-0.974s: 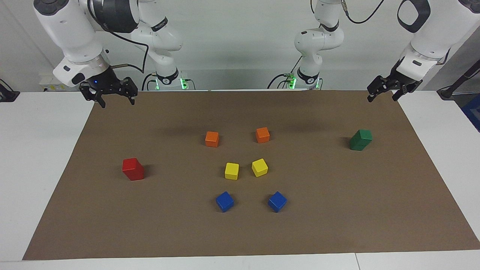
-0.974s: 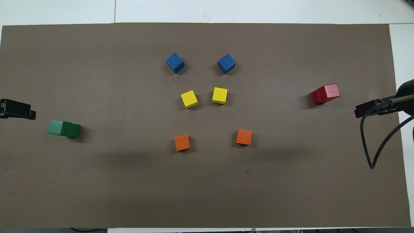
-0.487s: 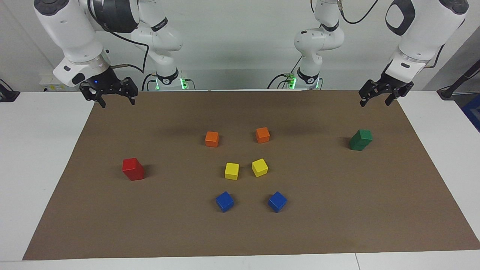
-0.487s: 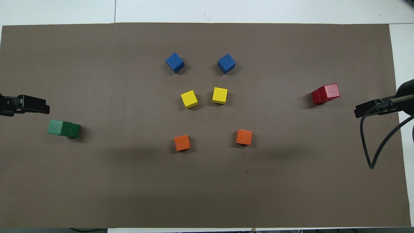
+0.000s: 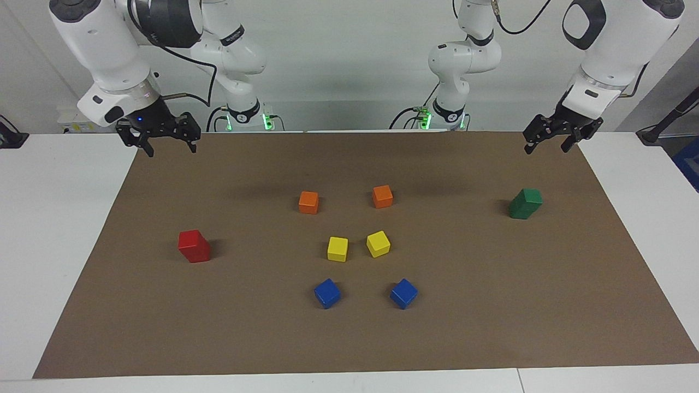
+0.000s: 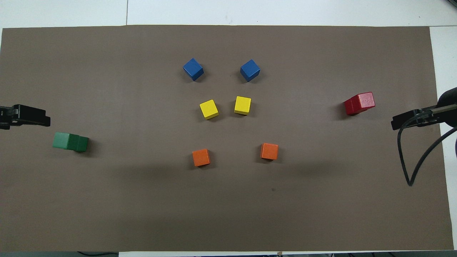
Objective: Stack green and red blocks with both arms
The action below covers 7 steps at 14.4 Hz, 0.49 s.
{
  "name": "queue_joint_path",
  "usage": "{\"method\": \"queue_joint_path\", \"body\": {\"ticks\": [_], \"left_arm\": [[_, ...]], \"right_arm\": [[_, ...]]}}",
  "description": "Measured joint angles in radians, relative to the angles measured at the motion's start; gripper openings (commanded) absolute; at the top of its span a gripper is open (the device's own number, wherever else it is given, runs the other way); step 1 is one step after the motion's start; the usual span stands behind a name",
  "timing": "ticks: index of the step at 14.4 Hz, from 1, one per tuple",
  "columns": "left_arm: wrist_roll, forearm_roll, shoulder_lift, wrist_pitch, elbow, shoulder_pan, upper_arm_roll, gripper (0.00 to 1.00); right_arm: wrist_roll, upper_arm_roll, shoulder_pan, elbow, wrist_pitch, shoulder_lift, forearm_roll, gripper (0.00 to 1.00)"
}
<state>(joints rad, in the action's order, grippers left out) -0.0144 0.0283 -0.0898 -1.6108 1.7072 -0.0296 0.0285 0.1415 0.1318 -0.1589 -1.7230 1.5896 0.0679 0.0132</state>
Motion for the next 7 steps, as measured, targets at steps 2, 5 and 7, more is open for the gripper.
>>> {"method": "queue_joint_path", "body": {"ticks": [2,5,7], "left_arm": [[0.000,0.000,0.006,-0.001,0.000,0.003,0.000,1.00],[0.000,0.000,0.014,-0.001,0.001,0.010,0.000,1.00],[0.000,-0.001,0.014,-0.002,0.000,0.010,-0.002,1.00]], "right_arm": [[-0.001,0.000,0.000,0.000,0.000,0.000,0.000,1.00],[-0.002,0.000,0.000,-0.001,0.000,0.000,0.000,1.00],[-0.002,0.000,0.000,-0.001,0.000,0.000,0.000,1.00]]}}
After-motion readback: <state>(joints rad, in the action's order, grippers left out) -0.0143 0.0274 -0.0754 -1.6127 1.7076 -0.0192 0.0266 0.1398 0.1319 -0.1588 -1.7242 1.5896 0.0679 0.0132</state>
